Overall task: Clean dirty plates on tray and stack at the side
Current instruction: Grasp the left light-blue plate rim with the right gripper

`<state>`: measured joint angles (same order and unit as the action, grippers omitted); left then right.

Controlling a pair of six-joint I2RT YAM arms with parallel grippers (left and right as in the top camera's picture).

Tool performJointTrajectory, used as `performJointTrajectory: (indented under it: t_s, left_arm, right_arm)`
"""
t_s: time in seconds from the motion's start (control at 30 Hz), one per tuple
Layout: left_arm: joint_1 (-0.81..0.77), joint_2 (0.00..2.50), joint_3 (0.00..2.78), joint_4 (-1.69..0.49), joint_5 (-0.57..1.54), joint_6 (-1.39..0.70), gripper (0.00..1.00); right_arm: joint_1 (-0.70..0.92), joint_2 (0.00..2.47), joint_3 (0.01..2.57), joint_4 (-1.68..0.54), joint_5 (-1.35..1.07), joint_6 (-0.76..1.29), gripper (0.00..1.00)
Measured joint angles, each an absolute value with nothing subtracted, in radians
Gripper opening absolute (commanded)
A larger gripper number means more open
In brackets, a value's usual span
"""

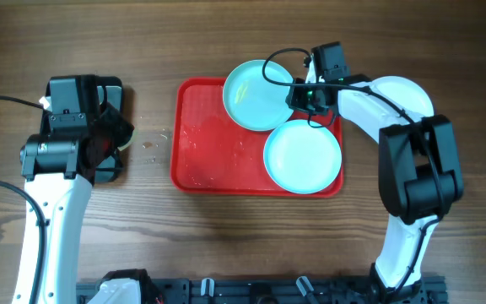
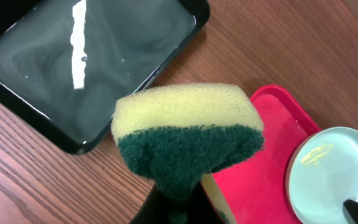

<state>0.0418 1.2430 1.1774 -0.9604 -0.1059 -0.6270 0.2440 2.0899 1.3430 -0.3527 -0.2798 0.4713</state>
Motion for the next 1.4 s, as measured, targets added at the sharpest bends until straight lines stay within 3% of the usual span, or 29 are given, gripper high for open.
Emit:
performJointTrajectory:
  t_s: [0.03,0.07,0.27,0.57,0.97,1.4]
  left_arm:
    - [0.042,1.243,1.177,-0.96,-0.106,-0.627,0.04]
    - [0.042,1.243,1.177,-0.96,-0.106,-0.627,0.04]
    - [0.042,1.243,1.177,-0.96,-0.105,-0.627,0.04]
    - [0.03,1.299,1.177,-0.946,0.005,-0.596,0.04]
    - [-0.203,1.565,1.177,-0.761,0.142,-0.543,0.04]
    - [-0.342,1.83,1.177,-0.616,0.163,-0.59,0.04]
  right_arm:
    - [0.248,2.093,1.343,-0.34,-0.279,0.473,0.05]
    - [0.253,2.095,1.343,-0.338,-0.28,0.471,0.04]
    - [0.309,2.098,1.344,-0.306,-0.284,0.469,0.04]
    - [0.398,2.104,1.346,-0.35,-0.314,0.31,0.04]
    - [0.455,2.087,1.351,-0.449,-0.34,0.211,0.04]
    - [0.487,2.083,1.351,-0.451,-0.3,0.344,0.04]
